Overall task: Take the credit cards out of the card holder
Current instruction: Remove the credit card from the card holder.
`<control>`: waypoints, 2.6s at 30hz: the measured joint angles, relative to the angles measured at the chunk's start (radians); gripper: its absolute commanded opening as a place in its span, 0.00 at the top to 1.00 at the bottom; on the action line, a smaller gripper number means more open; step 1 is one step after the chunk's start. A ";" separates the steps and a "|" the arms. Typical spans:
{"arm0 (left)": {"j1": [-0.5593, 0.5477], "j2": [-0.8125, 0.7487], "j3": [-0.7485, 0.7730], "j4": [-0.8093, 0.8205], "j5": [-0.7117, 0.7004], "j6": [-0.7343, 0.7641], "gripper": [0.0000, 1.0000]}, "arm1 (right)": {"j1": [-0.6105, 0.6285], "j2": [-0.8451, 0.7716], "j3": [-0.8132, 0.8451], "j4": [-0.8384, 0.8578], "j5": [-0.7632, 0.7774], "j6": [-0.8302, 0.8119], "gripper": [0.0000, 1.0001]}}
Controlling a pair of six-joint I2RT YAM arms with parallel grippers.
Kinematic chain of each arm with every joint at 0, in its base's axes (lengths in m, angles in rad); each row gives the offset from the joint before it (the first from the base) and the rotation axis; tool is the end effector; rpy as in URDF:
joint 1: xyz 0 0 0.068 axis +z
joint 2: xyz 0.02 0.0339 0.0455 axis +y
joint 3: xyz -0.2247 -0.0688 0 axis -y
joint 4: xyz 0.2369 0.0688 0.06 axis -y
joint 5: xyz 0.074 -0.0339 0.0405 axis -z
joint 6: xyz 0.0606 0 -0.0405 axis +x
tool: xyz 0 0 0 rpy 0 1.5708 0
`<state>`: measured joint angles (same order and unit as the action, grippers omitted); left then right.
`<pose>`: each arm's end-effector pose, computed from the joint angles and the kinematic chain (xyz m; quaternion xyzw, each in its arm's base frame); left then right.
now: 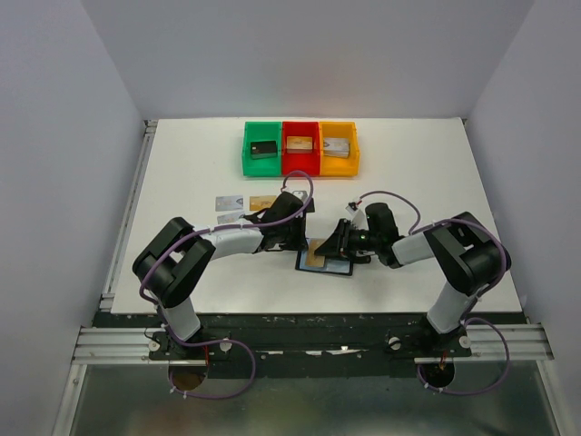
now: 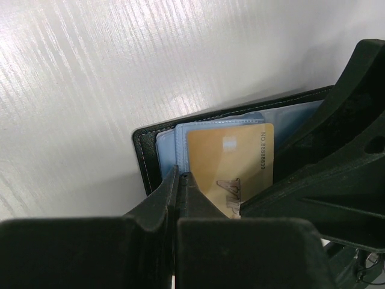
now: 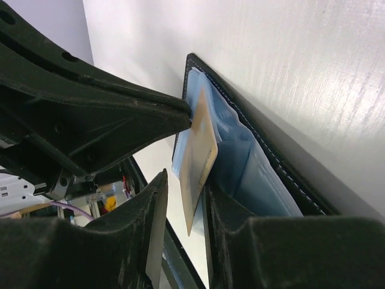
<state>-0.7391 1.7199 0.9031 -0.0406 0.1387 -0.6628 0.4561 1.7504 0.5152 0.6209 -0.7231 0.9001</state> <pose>0.2508 -0.2399 0.1028 0.0598 0.9332 -0.2743 0.2243 0.2449 0.1648 0.0618 0.0240 0.8459 0.5146 0.1382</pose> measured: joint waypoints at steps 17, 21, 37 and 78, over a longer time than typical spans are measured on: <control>0.006 0.003 0.000 -0.001 0.000 -0.021 1.00 | -0.018 -0.080 0.000 -0.093 0.007 -0.042 0.66; 0.009 0.005 0.000 0.000 0.000 -0.027 1.00 | -0.023 -0.099 0.000 -0.105 0.008 -0.055 0.66; 0.013 0.006 0.000 0.000 0.002 -0.042 1.00 | -0.043 -0.150 -0.006 -0.179 0.024 -0.098 0.71; 0.011 0.010 0.005 0.002 0.011 -0.015 1.00 | -0.064 -0.116 -0.009 -0.136 0.003 -0.041 0.82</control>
<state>-0.7284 1.7302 0.9077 -0.0391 0.1493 -0.6781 0.3920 1.6348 0.5064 0.4847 -0.7197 0.8589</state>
